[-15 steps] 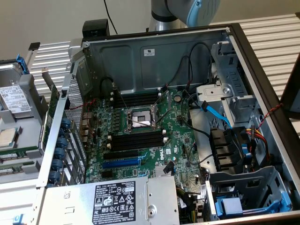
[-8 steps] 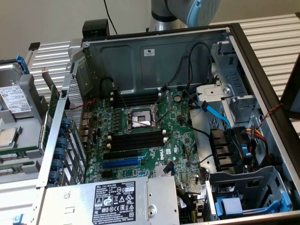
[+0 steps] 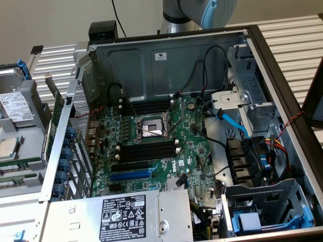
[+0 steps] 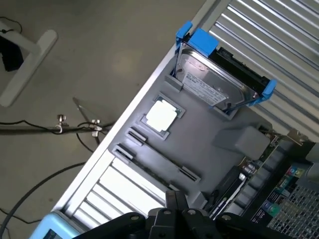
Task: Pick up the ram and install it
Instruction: 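Pick up the ram and move it above insertion slot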
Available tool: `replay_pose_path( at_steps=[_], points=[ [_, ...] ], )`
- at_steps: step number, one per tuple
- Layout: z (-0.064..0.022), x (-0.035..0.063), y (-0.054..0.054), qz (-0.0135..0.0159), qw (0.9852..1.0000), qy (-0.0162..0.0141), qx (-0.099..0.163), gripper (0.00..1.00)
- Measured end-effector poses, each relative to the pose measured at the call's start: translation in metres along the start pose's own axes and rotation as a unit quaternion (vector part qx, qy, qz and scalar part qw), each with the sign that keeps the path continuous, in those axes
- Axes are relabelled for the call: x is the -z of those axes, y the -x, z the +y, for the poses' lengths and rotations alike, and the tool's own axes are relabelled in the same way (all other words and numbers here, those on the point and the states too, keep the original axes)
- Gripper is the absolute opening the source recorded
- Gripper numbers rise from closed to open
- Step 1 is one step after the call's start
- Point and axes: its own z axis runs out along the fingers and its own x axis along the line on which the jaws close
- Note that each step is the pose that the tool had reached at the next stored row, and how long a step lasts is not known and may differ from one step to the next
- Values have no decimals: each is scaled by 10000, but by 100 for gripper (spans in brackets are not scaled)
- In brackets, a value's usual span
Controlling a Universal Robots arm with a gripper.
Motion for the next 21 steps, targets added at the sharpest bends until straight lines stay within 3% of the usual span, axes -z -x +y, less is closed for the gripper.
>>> replay_pose_path(
  at_steps=[5, 11, 16, 21],
  points=[
    [-1, -10, 0, 23, 9990, -8, 457, 11],
    [-1, -17, 0, 51, 9950, -18, 999, 11],
    [-1, -19, 0, 74, 9894, -25, 1453, 11],
    [-1, -19, 0, 97, 9817, -33, 1901, 11]
  ],
)
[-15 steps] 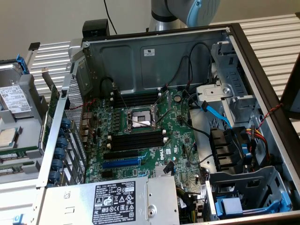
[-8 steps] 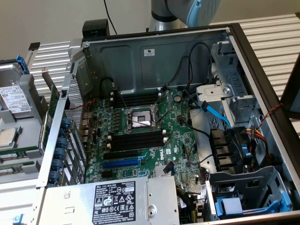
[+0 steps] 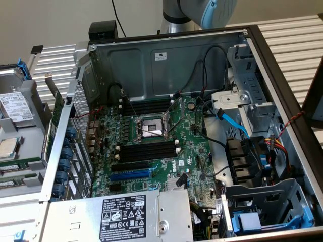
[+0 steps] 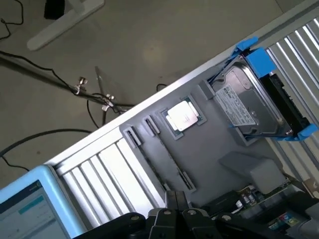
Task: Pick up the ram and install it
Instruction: 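Pick up the ram and move it above insertion slot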
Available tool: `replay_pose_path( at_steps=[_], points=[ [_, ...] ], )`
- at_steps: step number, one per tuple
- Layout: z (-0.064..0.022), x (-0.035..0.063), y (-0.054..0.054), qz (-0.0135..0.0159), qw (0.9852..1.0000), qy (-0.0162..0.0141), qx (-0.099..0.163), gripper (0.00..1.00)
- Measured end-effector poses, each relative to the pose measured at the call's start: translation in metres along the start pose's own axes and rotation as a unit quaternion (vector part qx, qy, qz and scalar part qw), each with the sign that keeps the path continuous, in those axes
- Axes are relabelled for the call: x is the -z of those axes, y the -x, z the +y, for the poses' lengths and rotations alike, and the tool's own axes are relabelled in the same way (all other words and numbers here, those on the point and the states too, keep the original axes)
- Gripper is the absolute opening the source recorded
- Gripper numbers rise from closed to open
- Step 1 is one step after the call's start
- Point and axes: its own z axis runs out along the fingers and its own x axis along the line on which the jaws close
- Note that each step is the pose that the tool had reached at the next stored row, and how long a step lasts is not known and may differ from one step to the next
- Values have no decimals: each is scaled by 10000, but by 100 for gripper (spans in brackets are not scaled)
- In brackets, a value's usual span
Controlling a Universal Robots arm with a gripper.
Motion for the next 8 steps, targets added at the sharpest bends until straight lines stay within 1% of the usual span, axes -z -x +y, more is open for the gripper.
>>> replay_pose_path(
  at_steps=[2, 4, 8],
  points=[
    [0, -1, 0, 9, 9998, -3, 180, 11],
    [0, -1, 0, 18, 9994, -7, 359, 11],
    [0, -2, 0, 36, 9975, -12, 706, 11]
  ],
)
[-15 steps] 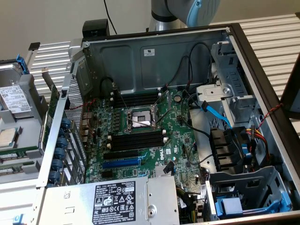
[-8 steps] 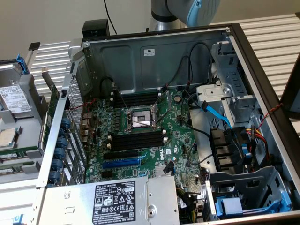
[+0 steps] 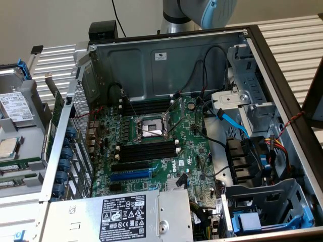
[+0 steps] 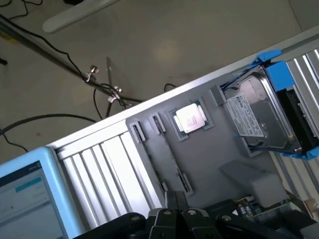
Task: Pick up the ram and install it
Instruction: 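Pick up the ram and move it above insertion slot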
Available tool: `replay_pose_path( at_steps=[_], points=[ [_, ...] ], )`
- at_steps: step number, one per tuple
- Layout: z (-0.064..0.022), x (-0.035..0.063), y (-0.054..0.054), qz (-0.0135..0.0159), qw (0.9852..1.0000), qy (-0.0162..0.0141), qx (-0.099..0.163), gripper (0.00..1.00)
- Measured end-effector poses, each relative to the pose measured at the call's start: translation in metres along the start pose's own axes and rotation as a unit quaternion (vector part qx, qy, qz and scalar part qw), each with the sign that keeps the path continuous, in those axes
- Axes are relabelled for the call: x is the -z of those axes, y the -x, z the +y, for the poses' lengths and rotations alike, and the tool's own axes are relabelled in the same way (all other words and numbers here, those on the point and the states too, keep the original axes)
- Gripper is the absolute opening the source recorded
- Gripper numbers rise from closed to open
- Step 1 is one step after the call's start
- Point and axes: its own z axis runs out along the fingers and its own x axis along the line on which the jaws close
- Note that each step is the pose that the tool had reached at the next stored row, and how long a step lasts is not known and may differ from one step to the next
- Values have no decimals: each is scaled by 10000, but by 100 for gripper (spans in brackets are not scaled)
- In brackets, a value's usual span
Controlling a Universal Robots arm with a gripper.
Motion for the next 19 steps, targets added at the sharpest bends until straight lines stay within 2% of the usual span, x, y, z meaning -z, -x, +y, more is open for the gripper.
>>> replay_pose_path(
  at_steps=[6, 9, 12, 13, 14, 15, 17, 19],
  points=[
    [1, 0, 0, 23, 9991, -5, 430, 11],
    [1, -1, 0, 37, 9975, -10, 704, 11],
    [0, -2, 0, 51, 9952, -14, 976, 11],
    [1, -2, 0, 55, 9944, -18, 1052, 11],
    [2, -2, 1, 57, 9941, -50, 1077, 11],
    [1, -2, 1, 55, 9941, -60, 1078, 11],
    [1, -2, 1, 60, 9939, -62, 1098, 11],
    [1, -2, 1, 65, 9928, -68, 1194, 11]
  ],
)
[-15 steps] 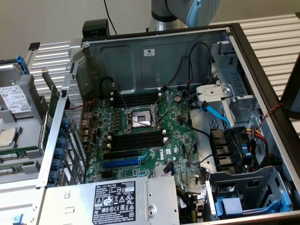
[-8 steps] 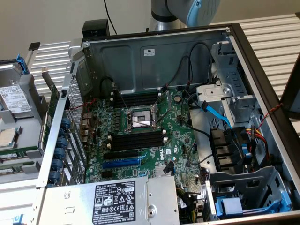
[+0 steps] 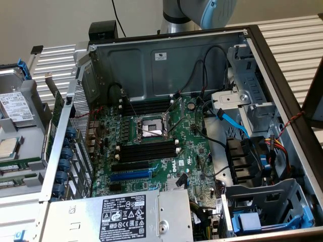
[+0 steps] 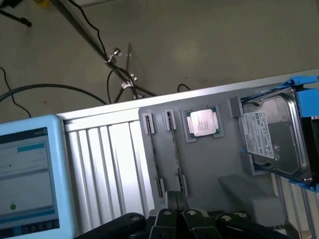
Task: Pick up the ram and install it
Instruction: 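Pick up the ram and move it above insertion slot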
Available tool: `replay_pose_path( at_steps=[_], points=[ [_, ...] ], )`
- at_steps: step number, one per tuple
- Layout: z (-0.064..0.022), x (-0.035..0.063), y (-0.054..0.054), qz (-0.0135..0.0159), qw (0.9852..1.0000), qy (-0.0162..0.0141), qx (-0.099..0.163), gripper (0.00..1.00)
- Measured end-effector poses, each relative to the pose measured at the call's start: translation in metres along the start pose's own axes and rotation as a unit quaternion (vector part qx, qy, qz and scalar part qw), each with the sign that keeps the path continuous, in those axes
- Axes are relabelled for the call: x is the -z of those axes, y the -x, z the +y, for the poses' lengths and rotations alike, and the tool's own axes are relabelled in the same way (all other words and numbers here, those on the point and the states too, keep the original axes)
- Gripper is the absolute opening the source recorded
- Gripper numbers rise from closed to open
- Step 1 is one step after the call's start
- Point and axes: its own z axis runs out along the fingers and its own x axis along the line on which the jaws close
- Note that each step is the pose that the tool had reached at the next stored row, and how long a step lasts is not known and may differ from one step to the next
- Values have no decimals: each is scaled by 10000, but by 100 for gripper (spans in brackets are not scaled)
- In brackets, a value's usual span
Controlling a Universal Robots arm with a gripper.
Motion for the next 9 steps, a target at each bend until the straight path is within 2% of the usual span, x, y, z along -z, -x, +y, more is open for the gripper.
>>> replay_pose_path(
  at_steps=[5, 9],
  points=[
    [1, -1, 0, 12, 9994, -17, 337, 11],
    [6, -8, 0, 24, 9980, -25, 638, 11]
  ],
)
